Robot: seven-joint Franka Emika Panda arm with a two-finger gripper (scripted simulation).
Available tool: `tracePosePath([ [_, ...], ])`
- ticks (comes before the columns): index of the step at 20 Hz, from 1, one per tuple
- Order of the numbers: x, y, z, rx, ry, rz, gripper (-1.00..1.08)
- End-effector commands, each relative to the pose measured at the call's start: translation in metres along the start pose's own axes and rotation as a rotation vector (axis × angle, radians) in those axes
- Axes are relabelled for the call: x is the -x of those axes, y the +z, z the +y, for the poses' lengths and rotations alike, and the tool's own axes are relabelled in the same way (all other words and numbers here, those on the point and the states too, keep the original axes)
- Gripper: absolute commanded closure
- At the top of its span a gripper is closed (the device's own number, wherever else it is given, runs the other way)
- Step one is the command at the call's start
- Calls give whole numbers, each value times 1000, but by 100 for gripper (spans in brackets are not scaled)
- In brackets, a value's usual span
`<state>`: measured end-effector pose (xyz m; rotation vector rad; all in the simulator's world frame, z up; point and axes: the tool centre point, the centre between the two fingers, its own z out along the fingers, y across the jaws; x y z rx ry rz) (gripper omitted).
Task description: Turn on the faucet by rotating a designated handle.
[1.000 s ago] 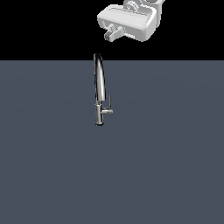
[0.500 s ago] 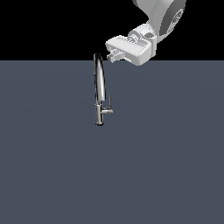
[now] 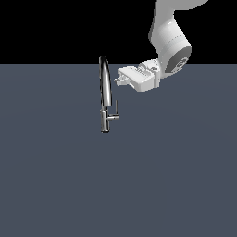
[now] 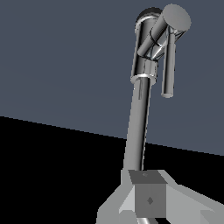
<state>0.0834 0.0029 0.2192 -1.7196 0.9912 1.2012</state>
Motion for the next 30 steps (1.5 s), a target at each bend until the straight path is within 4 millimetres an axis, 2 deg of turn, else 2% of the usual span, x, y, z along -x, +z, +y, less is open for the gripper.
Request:
tracePosePath([
  [1,-20,3,-3,-43,42,-49,108],
  [8,-65,14,-7,-136,136,-155,108],
  [14,-87,23,-8,-183,182,-206,108],
  [22,-91,25,-8,-191,192,-216,108],
  [30,-85,26,4,-191,192,-216,108],
])
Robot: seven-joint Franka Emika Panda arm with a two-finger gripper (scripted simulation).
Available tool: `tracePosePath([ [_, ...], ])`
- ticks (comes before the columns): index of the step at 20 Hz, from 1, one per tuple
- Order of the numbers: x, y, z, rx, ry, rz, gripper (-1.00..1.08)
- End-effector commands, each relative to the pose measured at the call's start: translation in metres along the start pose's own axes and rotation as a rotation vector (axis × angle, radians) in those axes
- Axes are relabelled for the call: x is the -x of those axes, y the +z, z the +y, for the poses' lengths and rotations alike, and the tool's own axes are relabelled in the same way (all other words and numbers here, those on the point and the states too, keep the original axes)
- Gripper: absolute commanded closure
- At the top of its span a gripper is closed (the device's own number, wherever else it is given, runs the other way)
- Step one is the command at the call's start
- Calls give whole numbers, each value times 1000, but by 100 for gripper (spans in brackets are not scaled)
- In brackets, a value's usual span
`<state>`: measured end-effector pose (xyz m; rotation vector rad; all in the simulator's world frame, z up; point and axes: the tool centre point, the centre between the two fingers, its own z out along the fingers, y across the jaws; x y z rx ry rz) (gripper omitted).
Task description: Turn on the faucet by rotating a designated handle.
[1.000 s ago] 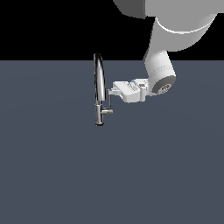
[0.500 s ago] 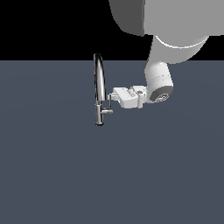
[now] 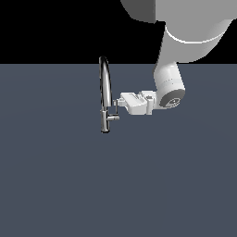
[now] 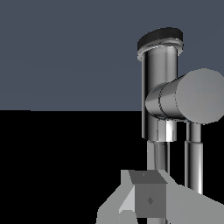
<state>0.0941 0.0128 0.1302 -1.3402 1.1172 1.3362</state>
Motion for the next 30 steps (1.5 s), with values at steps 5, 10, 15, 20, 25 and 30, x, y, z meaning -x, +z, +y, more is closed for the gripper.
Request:
tracePosePath([
  [5,3,0,12,0,-1,0,108],
  [10,6,0,22,0,-1,0,108],
  [15,9,0,33,-1,-1,0,108],
  [20,5,6,37,3,-2,-2,108],
  [25,-2,4,52,2,-2,-2,108],
  [30,-10,2,69,1,-2,-1,108],
])
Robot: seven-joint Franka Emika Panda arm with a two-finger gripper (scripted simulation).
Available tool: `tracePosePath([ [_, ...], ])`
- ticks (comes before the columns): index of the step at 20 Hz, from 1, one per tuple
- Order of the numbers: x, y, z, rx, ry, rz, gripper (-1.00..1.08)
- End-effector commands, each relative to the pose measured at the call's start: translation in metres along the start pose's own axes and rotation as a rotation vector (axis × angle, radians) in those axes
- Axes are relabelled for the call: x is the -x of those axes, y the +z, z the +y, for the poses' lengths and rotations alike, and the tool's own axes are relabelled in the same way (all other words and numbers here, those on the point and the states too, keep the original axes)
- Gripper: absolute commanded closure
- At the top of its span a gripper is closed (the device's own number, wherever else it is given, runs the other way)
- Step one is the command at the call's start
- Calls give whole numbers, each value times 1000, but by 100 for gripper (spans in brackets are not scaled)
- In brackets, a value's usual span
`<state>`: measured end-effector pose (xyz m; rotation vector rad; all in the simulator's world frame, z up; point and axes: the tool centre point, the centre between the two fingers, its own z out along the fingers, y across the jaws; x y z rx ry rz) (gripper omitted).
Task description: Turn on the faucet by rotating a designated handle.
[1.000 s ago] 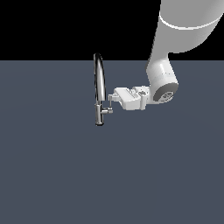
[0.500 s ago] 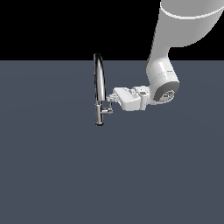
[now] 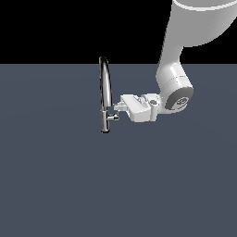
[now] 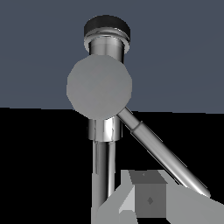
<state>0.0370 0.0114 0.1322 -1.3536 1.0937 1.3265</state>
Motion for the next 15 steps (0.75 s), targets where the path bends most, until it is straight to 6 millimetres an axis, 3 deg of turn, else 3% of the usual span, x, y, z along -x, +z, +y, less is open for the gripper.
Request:
tracePosePath([
  [1,-13,-7,16,-8,21,1,108],
  [4,-16,-8,23,-8,21,1,108],
  [5,-5,0,12,2,-1,-1,108],
  [14,-67,-8,39,-9,21,2,108],
  [15,-67,-8,39,-9,21,2,108],
])
